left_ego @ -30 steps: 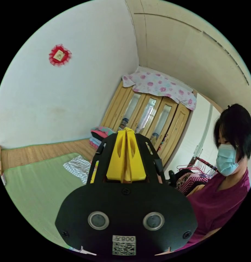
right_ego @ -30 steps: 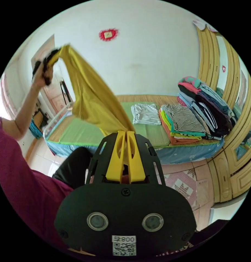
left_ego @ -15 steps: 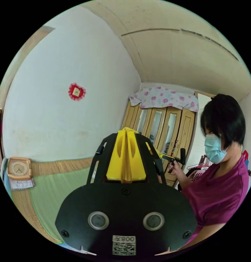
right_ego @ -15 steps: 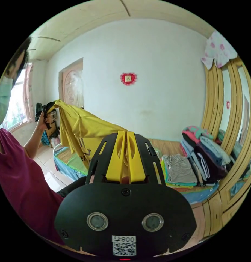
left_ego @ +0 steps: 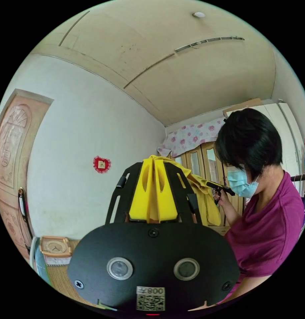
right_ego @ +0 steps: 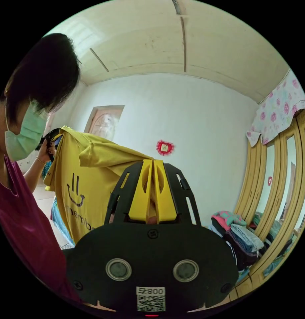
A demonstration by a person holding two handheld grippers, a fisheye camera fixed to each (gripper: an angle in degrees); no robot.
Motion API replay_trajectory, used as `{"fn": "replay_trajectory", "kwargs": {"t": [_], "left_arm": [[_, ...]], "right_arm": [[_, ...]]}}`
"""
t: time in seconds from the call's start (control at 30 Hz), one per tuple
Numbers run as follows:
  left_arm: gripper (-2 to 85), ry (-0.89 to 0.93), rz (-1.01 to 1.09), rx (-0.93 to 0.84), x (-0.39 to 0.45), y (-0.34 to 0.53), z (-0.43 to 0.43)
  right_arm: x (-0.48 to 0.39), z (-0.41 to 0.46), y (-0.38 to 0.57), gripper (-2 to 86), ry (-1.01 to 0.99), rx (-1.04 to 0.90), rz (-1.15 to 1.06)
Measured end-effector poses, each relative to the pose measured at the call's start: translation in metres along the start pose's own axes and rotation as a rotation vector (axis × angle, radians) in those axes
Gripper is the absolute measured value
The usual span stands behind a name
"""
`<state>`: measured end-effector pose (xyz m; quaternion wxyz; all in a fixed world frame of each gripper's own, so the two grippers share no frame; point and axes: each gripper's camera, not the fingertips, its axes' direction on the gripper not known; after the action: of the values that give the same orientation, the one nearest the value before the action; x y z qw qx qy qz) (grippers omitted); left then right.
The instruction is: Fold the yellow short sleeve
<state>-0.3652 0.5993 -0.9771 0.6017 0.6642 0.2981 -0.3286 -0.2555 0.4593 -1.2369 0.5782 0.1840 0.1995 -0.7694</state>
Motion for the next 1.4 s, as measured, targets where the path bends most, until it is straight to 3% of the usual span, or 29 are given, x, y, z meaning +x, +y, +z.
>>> {"fn": "replay_trajectory", "kwargs": {"t": [0.33, 0.53, 0.6, 0.8, 1.0, 1.07, 1.17, 1.4], "left_arm": [[0.3, -0.045, -0.045, -0.033, -0.069, 0.023, -0.086], [0.4, -0.165, -0.105, -0.172, -0.168, 0.078, -0.079], [0.4, -0.177, -0.164, -0.235, -0.214, 0.109, -0.062], [0.8, -0.322, -0.389, -0.496, -0.385, 0.279, 0.004], [2.7, -0.436, -0.798, -0.776, -0.526, 0.562, 0.022], [3.8, -0.53, -0.926, -0.873, -0.541, 0.659, -0.011], [4.6, -0.484, -0.99, -0.883, -0.529, 0.733, -0.072], [7.7, -0.565, -0.994, -0.967, -0.472, 0.796, -0.228]], "right_arm": [[-0.038, 0.114, -0.027, -0.5, 0.007, 0.012, -0.016], [-0.04, 0.287, -0.028, -0.4, -0.068, -0.134, 0.013], [-0.035, 0.38, -0.018, -0.4, -0.098, -0.231, 0.045], [-0.031, 0.663, 0.059, -0.3, -0.195, -0.567, 0.117], [-0.055, 0.935, 0.222, 0.1, -0.243, -1.068, 0.209], [-0.067, 0.983, 0.271, 0.2, -0.201, -1.202, 0.207], [-0.083, 1.023, 0.322, 0.3, -0.132, -1.33, 0.177], [-0.09, 1.034, 0.33, 5.3, -0.14, -1.261, 0.235]]}}
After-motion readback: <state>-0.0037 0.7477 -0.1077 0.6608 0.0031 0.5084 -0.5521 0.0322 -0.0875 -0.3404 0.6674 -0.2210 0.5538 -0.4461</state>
